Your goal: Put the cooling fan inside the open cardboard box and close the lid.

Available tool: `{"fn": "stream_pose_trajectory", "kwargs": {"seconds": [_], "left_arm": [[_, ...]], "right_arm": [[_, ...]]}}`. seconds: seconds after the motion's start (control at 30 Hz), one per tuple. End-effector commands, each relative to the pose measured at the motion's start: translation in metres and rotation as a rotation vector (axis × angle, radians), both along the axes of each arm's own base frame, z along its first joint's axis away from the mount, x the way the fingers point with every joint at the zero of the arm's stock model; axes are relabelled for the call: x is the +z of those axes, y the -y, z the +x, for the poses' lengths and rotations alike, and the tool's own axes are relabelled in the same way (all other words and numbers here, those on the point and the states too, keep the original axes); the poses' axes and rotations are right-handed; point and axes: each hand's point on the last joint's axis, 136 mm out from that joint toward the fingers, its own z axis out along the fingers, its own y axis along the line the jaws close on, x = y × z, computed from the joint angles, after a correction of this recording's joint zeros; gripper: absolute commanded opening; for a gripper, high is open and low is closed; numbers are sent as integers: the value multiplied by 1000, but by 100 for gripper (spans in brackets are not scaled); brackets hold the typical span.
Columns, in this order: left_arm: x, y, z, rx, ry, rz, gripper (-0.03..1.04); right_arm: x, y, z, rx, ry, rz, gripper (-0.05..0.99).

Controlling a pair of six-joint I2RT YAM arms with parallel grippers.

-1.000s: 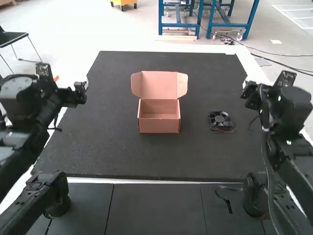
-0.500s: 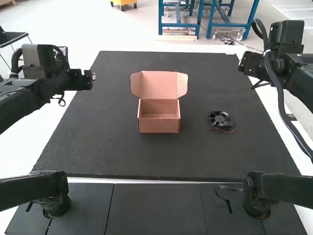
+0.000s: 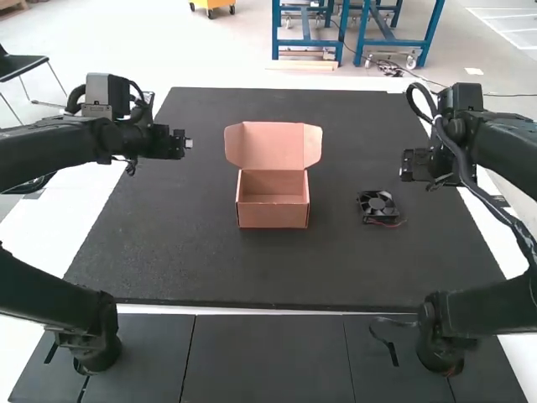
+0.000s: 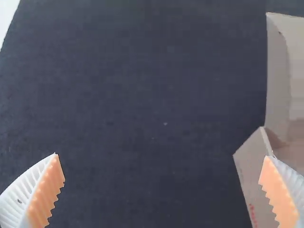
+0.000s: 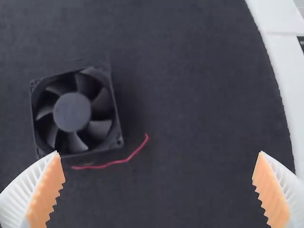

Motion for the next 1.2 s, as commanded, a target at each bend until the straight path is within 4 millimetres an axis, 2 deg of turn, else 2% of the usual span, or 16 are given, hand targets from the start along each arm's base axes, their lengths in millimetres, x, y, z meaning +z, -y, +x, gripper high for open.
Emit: {"fn": "stream_pose_trajectory", "kwargs": {"seconds": [0.0, 0.13, 0.23, 0.37, 0.5, 0.9, 1.17], "left_arm": [[27, 23, 0, -86, 52, -5, 97], [26, 40, -5, -143, 41, -2, 97], [26, 43, -5, -150, 40, -3, 97], [25, 41, -6, -147, 35, -3, 97], [22, 34, -6, -129, 21, 0, 97], [26, 11, 1, -80, 45, 18, 97], [22, 17, -3, -107, 28, 4, 97]], "right_arm": [[10, 1, 4, 76, 23, -11, 91], [4, 9, 8, 81, 32, -9, 90], [-7, 15, 12, 92, 18, -27, 90], [-26, 12, 14, 115, -39, -2, 90], [-36, 8, 20, 130, -67, 28, 90], [-50, 9, 44, 135, -104, 67, 90], [-66, 12, 54, 117, -131, 81, 90]]}}
